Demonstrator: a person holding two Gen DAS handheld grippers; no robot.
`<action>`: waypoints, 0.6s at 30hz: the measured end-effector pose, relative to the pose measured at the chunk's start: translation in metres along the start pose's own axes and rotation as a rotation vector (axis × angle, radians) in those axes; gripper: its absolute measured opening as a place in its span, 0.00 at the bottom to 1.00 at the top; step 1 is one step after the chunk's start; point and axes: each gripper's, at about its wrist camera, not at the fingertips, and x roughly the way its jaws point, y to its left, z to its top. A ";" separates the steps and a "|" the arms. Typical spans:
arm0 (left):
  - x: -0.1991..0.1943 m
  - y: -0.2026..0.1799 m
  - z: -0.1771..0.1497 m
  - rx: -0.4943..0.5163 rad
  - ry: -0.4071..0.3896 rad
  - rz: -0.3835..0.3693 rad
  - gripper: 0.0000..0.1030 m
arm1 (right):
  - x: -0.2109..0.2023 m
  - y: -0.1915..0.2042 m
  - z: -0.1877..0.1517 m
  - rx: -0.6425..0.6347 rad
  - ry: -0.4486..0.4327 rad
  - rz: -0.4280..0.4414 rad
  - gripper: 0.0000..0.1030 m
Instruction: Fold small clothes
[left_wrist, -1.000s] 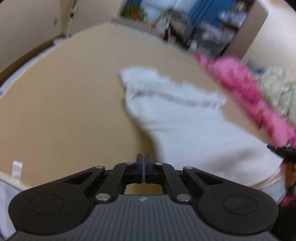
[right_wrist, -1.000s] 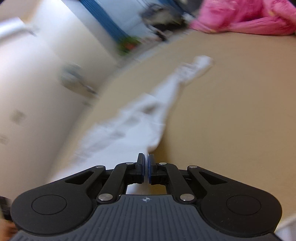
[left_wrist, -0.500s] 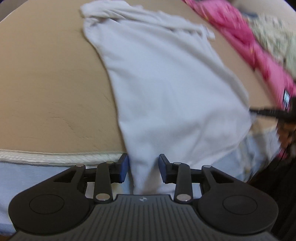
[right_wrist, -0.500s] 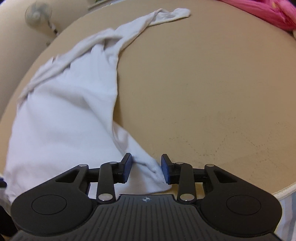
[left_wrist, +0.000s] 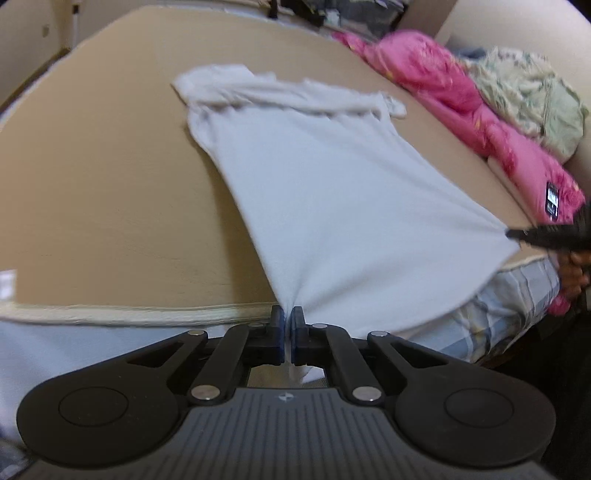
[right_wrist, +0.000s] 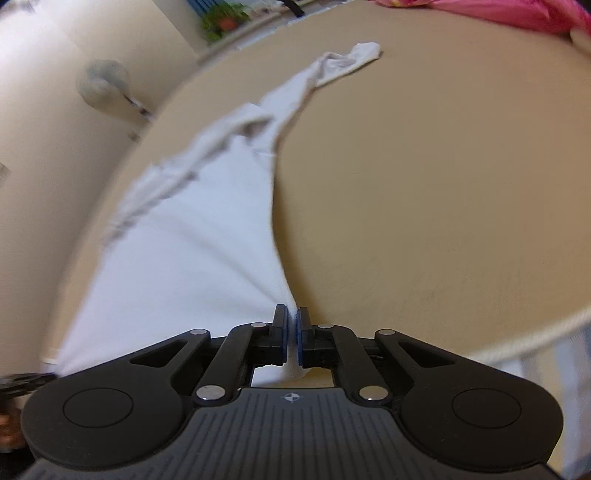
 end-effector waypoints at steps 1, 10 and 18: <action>-0.004 0.004 -0.003 -0.002 0.005 0.012 0.03 | -0.003 -0.001 -0.007 -0.002 0.013 0.012 0.04; 0.028 -0.004 0.017 -0.005 0.039 -0.027 0.14 | 0.020 0.020 -0.013 -0.157 0.022 -0.135 0.18; 0.092 -0.025 0.016 0.081 0.231 0.100 0.31 | 0.090 0.052 -0.019 -0.357 0.215 -0.212 0.30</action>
